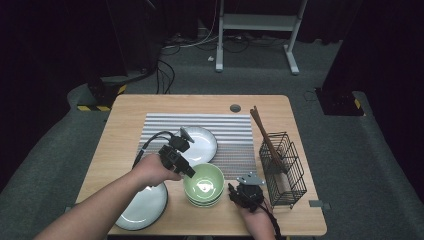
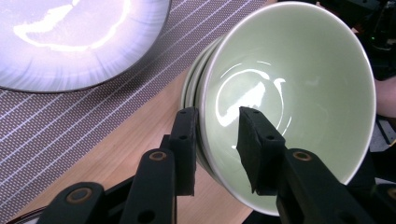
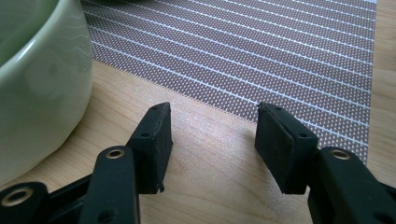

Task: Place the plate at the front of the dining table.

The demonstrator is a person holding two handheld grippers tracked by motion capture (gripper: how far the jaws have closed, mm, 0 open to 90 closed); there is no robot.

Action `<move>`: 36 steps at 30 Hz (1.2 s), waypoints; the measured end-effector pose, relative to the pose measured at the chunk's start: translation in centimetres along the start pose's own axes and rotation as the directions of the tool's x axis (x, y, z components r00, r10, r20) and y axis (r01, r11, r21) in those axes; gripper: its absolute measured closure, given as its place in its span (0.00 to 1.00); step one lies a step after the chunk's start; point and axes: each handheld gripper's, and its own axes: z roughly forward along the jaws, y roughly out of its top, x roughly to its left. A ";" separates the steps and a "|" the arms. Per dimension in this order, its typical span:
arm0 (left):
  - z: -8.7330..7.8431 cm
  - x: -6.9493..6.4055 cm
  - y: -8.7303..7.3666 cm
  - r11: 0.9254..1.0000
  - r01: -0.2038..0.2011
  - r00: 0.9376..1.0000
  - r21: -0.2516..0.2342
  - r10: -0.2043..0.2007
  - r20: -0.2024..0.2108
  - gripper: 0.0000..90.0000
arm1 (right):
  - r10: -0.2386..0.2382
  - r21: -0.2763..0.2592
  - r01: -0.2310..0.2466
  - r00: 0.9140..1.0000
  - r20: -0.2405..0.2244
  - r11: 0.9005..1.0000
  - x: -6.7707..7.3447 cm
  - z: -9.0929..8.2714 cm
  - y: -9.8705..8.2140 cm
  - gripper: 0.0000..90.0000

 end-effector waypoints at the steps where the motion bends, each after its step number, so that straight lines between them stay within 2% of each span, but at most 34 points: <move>1: 0.0 0.0 0.0 1.000 -0.005 1.000 0.001 0.005 -0.005 0.76 | 0.000 0.000 0.000 1.000 0.000 1.000 0.0 0.0 0.0 0.51; 4: 0.2 0.0 0.1 1.000 -0.001 1.000 0.004 0.001 -0.011 0.78 | 0.002 0.000 -0.002 1.000 -0.001 1.000 0.0 0.0 0.0 0.51; 12: 0.5 0.0 0.0 1.000 -0.022 0.999 0.016 0.023 -0.037 0.82 | 0.001 0.000 -0.001 1.000 -0.001 1.000 0.0 0.0 0.0 0.51; 15: 0.6 0.1 0.0 1.000 -0.012 0.999 0.008 0.012 -0.049 0.85 | 0.001 0.000 -0.001 1.000 0.000 1.000 0.0 0.0 0.0 0.51; 20: 0.5 0.0 -0.1 0.999 -0.032 0.998 0.003 0.032 -0.058 0.92 | 0.005 0.001 -0.005 1.000 -0.001 1.000 0.0 0.0 0.0 0.51; 26: 0.4 -0.2 -0.1 0.999 -0.054 0.996 -0.001 0.054 -0.075 0.92 | 0.001 -0.001 -0.001 1.000 0.000 1.000 0.0 0.0 0.0 0.51; 36: -0.5 -0.9 0.3 0.998 -0.061 0.994 -0.026 0.058 -0.095 0.92 | 0.008 0.001 -0.008 1.000 -0.002 1.000 0.0 0.0 0.0 0.51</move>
